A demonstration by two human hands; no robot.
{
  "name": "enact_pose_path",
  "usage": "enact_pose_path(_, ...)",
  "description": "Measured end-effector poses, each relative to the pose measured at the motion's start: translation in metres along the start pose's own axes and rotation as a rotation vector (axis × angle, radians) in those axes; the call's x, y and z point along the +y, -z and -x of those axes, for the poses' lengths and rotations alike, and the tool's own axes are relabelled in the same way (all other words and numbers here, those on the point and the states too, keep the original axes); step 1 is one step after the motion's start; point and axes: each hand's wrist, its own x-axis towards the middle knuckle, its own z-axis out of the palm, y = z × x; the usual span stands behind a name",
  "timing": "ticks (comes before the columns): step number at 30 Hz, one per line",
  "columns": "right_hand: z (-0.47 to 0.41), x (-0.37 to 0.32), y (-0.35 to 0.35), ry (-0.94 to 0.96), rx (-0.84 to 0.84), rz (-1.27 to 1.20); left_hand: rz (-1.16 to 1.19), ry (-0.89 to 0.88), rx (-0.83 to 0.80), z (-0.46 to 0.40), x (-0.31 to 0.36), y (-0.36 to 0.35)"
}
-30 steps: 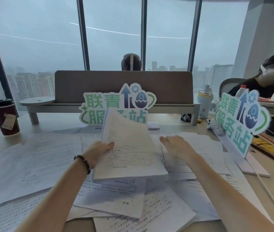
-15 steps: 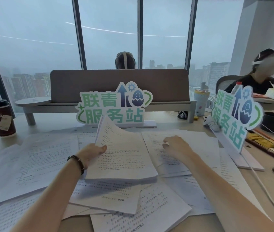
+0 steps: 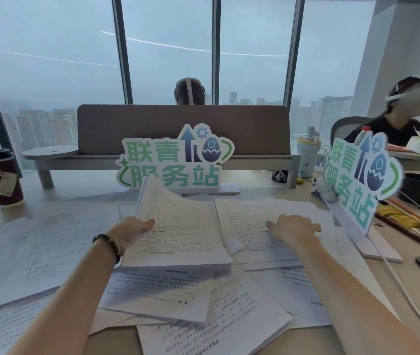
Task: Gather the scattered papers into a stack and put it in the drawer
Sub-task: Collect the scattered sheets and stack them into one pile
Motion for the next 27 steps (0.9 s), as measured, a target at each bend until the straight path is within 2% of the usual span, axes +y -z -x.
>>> enact_pose_path(9,-0.009,0.009,0.009,0.083,0.026,-0.378,-0.039,0.035,-0.022,-0.009,-0.010,0.003)
enact_pose_path(15,-0.025,0.020,0.015,-0.007,-0.106,-0.801,0.064,0.053,-0.054,0.006,-0.002,-0.005)
enact_pose_path(17,-0.026,0.024,0.019,-0.022,-0.117,-0.868,0.104,0.041,-0.057,0.006,-0.001,-0.006)
enact_pose_path(21,-0.027,0.034,0.025,-0.051,0.014,-0.816,0.218,0.018,-0.079,0.006,0.002,-0.006)
enact_pose_path(23,-0.026,0.040,0.024,-0.074,0.090,-0.686,0.266,0.025,-0.095,0.006,0.003,-0.006)
enact_pose_path(27,-0.016,0.043,0.022,-0.143,0.101,-0.396,0.235,0.023,-0.086,0.007,0.003,-0.008)
